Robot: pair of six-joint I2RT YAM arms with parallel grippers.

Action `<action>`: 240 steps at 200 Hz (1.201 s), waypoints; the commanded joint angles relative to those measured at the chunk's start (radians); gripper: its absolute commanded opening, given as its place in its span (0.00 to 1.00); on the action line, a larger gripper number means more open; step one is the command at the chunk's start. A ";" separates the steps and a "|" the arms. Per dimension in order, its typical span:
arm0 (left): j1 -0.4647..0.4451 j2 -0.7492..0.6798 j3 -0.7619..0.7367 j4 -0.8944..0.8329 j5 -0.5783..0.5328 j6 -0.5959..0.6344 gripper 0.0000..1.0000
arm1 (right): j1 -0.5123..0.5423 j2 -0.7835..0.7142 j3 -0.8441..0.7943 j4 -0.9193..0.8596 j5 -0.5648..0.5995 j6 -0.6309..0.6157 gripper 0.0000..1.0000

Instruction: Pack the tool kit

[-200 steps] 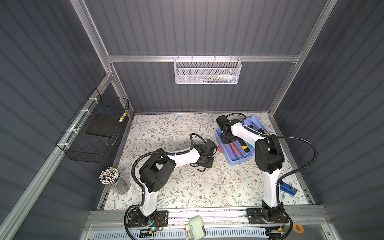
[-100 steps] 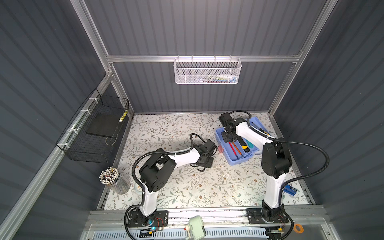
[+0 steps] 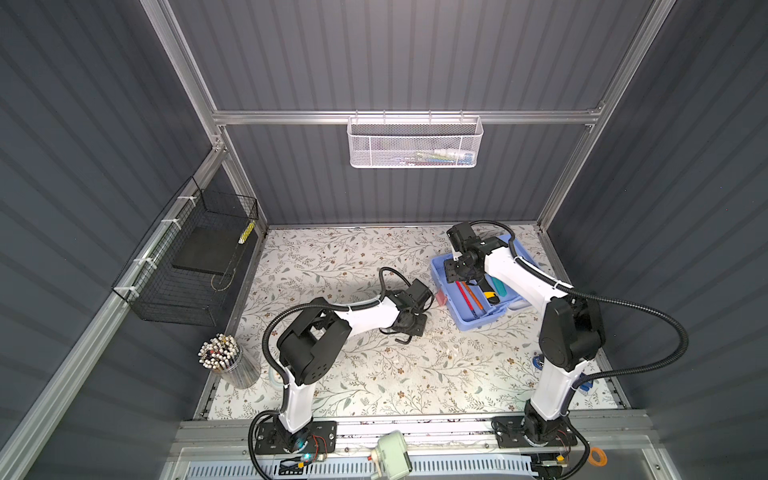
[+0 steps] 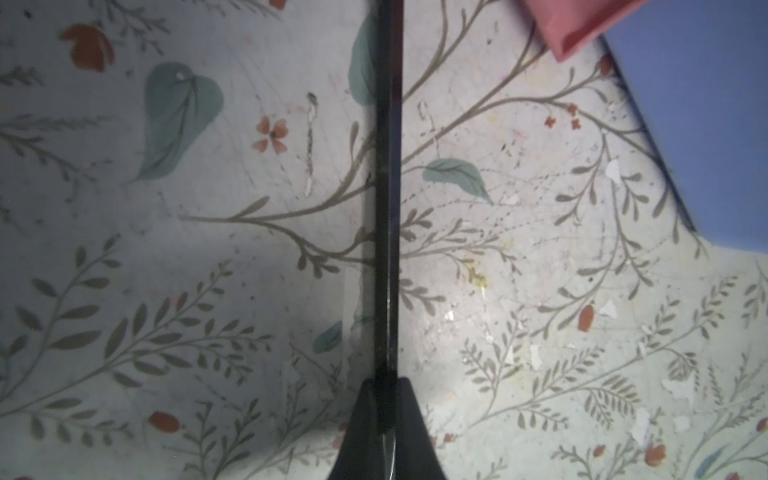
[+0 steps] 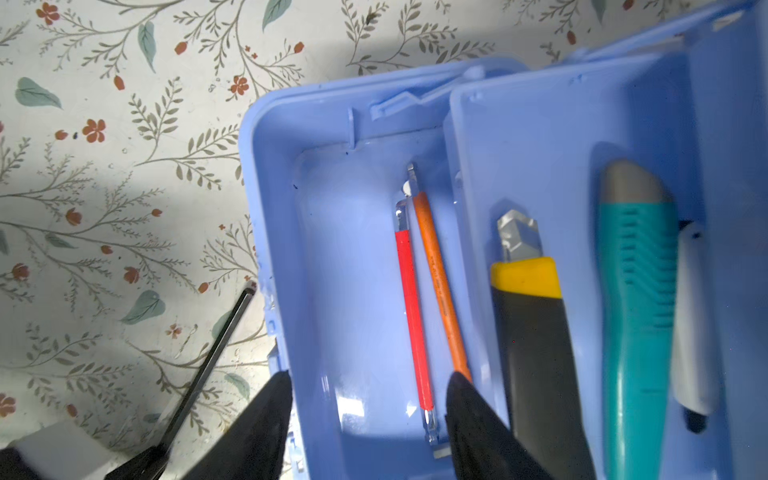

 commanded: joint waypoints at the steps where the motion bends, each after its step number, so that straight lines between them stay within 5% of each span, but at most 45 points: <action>1: -0.008 -0.056 -0.003 0.000 0.023 0.002 0.02 | -0.002 -0.042 -0.030 0.024 -0.077 0.043 0.62; 140: -0.008 -0.207 -0.008 0.097 0.042 -0.060 0.02 | -0.001 -0.161 -0.274 0.287 -0.429 0.296 0.58; 212: -0.009 -0.251 -0.067 0.245 0.107 -0.098 0.02 | 0.001 -0.151 -0.326 0.423 -0.560 0.396 0.47; 240: -0.008 -0.262 -0.083 0.288 0.121 -0.107 0.02 | 0.002 -0.150 -0.340 0.468 -0.596 0.433 0.33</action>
